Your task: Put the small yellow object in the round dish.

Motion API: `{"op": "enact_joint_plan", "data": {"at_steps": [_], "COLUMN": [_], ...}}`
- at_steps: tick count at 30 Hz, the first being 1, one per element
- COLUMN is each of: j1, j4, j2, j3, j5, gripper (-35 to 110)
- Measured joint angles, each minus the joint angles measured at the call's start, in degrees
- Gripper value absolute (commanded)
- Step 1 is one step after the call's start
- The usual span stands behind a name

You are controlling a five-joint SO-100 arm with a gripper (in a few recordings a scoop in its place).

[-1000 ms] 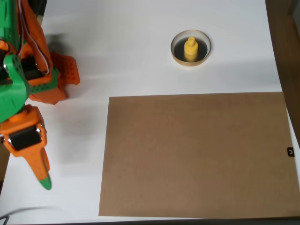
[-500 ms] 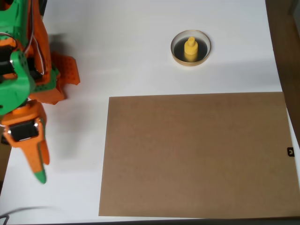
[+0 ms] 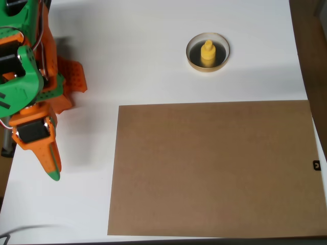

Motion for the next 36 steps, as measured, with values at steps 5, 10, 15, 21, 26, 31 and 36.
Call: {"op": "enact_joint_plan", "data": {"at_steps": [5, 10, 15, 21, 26, 31, 36], "j1": [1.1, 4.7, 5.9, 3.2, 2.7, 3.3, 5.8], "j4": [-0.1, -2.0, -2.9, -2.9, -2.7, -2.7, -5.4], "j2": [0.4, 2.4, 2.4, 2.1, 2.1, 2.2, 2.5], "j3": [1.0, 2.2, 3.0, 3.0, 3.0, 3.0, 3.3], "j5": [-0.3, -1.9, -1.3, 2.6, 3.2, 3.8, 2.7], "gripper": [7, 6, 3, 3, 11, 4, 0]}}
